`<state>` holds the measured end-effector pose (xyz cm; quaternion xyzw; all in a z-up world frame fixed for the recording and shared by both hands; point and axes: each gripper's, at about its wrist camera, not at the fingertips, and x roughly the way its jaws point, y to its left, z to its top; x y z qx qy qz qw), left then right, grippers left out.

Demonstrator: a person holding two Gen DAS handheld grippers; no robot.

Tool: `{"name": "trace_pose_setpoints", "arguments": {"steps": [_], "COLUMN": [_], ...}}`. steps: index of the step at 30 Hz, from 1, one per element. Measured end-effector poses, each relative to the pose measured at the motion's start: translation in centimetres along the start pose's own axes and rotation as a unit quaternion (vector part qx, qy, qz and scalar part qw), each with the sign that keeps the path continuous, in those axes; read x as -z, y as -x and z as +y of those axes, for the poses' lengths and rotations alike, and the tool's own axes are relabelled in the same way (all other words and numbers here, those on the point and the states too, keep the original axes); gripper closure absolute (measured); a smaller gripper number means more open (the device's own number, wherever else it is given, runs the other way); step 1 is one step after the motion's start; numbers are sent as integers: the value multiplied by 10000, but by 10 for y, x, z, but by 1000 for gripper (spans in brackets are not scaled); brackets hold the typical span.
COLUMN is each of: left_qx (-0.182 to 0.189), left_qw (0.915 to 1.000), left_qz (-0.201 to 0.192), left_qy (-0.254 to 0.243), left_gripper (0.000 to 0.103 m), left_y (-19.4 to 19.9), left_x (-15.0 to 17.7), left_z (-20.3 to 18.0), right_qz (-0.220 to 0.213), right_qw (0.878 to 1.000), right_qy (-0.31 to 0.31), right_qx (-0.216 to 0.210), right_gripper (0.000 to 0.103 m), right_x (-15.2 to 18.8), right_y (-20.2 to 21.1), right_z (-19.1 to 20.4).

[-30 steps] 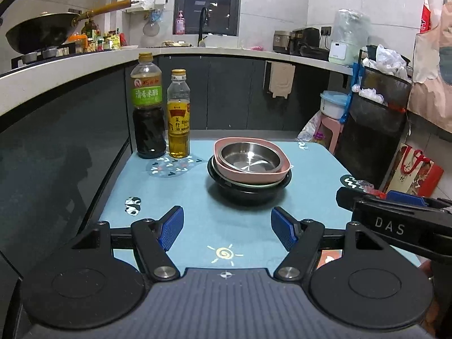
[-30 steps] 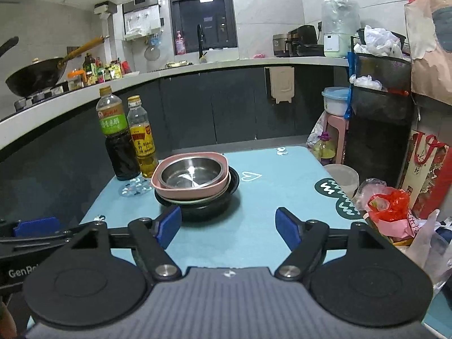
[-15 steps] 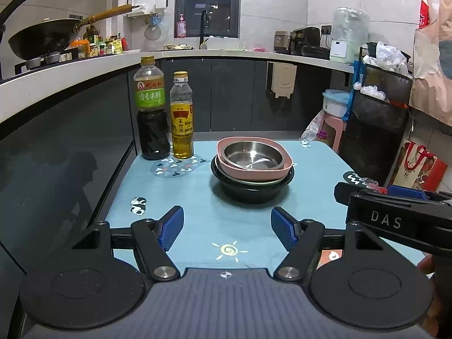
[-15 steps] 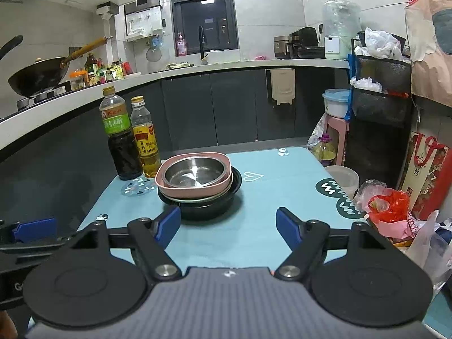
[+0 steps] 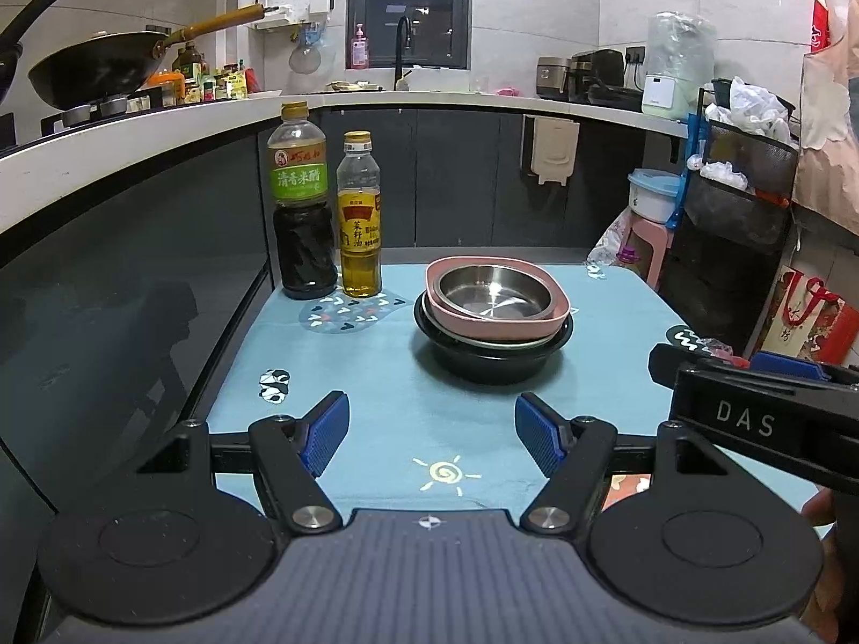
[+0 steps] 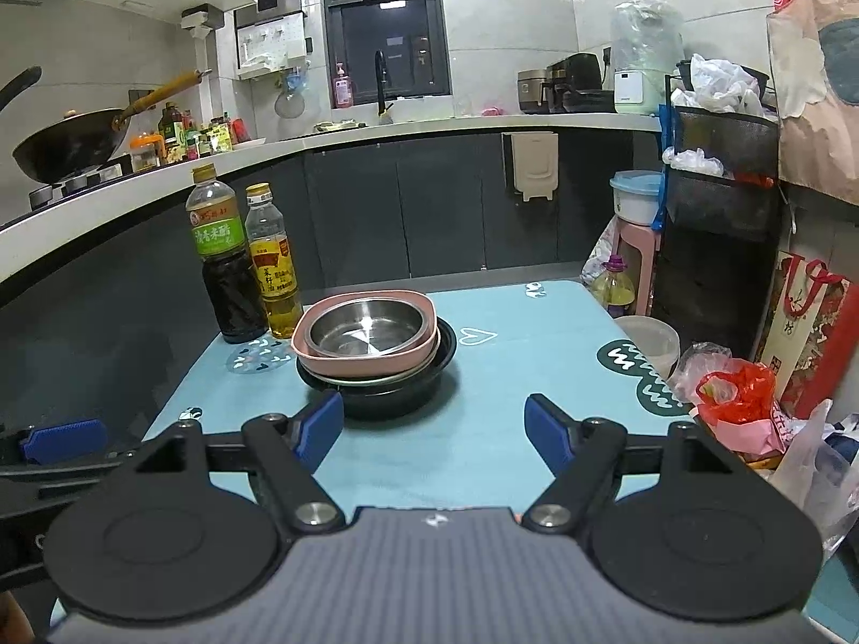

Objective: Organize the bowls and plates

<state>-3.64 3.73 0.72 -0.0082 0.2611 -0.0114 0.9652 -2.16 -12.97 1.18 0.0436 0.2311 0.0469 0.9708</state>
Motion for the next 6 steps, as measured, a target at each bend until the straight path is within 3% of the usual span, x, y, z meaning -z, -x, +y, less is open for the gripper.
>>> {"name": "trace_pose_setpoints", "arguments": {"steps": [6], "left_qx": [-26], "left_qw": [10000], "left_qz": [-9], "left_qy": [10], "left_gripper": [37], "left_y": [0], "left_x": [-1], "left_z": [-2], "right_qz": [-3], "right_qw": [10000], "right_qy": [0], "right_qx": [-8], "right_gripper": [37], "right_x": [-1], "right_y": [-1], "right_z": [-1]}}
